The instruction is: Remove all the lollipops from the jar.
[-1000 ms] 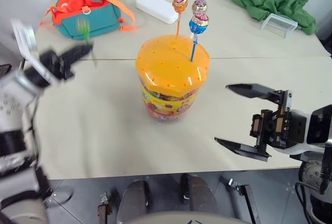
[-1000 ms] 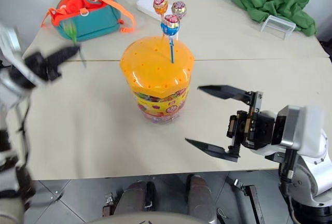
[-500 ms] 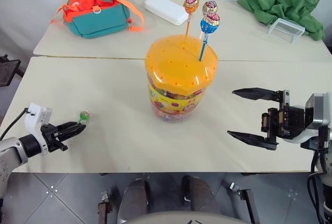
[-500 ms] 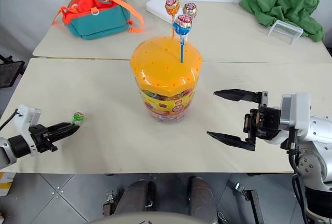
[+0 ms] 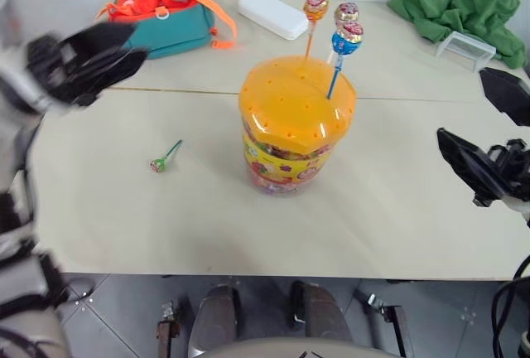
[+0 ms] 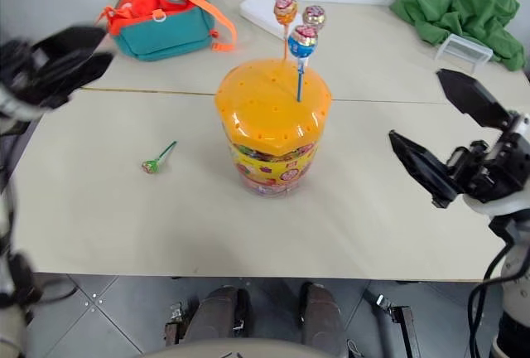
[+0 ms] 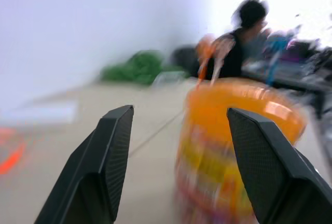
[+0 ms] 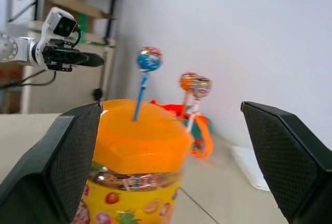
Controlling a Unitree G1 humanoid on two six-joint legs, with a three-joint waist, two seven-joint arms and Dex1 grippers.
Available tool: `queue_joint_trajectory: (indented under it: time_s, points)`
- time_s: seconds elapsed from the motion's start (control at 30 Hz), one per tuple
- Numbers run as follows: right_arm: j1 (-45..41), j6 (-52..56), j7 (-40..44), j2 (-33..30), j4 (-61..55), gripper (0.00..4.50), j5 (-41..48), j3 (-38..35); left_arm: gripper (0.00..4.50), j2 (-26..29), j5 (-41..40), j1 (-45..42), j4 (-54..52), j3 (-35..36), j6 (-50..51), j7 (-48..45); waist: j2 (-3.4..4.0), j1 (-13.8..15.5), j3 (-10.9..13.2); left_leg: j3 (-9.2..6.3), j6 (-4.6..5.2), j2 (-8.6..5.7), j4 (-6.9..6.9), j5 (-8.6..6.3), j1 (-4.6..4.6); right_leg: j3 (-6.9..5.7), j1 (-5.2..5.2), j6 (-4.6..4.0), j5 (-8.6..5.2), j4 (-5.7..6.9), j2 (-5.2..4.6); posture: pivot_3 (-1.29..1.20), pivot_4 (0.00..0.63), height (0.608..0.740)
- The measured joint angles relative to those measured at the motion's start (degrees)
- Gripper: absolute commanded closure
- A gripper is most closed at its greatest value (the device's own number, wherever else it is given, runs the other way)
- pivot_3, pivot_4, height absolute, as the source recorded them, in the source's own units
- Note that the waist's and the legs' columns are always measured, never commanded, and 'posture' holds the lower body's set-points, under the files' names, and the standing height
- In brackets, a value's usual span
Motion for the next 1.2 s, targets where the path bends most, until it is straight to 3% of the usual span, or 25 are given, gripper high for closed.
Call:
queue_joint_trajectory:
  time_s: [0.1,0.27,0.43,0.63,0.97,1.2]
  points:
    - [2.0,-0.3,-2.2,1.2,-1.0,0.0,0.0,-1.8,1.46,-5.8,4.5,-8.9,6.5,-6.7,-1.3,-0.7,0.0,-0.4,0.0,0.06,0.04,0.01,0.04,-0.02,-0.02,0.0,-0.01,0.01,0.0,-0.08,0.04,0.0,0.15,0.74]
    - [4.6,-0.8,-3.6,3.2,-3.3,0.0,0.0,-2.5,1.46,-12.5,11.7,-16.6,16.7,-14.8,-5.5,-4.8,0.01,-1.5,0.0,0.08,0.04,0.06,-0.01,-0.02,-0.02,0.01,-0.05,0.01,0.0,-0.1,0.1,0.0,0.15,0.74]
    - [5.6,-1.6,-4.8,3.7,-5.6,0.0,0.0,-2.8,1.46,-17.3,17.0,-22.4,26.7,-16.9,-7.1,-4.7,0.01,-1.3,0.0,0.05,0.05,0.08,0.03,-0.02,-0.07,0.01,-0.05,0.01,0.0,-0.15,0.12,0.0,0.15,0.74]
    - [5.7,-1.6,-6.3,3.9,-6.8,0.0,0.0,-2.7,1.46,-21.4,19.7,-26.6,31.3,-17.1,-7.4,-5.0,0.01,-1.2,0.0,0.04,0.1,0.08,0.05,-0.05,-0.12,0.0,-0.05,0.01,0.0,-0.2,0.11,0.0,0.15,0.74]
    - [5.4,-1.8,-7.5,4.3,-7.8,0.0,-0.6,-0.8,4.46,-22.9,20.6,-27.6,33.4,-16.0,-7.5,-6.9,0.01,-1.3,0.0,0.03,0.1,0.08,0.06,-0.05,-0.12,0.01,-0.05,0.01,0.0,-0.18,0.11,0.0,0.15,0.74]
    - [-0.8,-1.5,-7.1,4.0,-8.1,0.0,0.0,4.6,4.46,-24.8,13.4,-30.0,35.1,-4.1,-4.1,-3.3,0.01,-1.4,0.0,0.0,0.1,0.1,0.1,-0.05,-0.14,0.0,-0.05,0.01,0.0,-0.17,0.11,0.0,0.15,0.74]
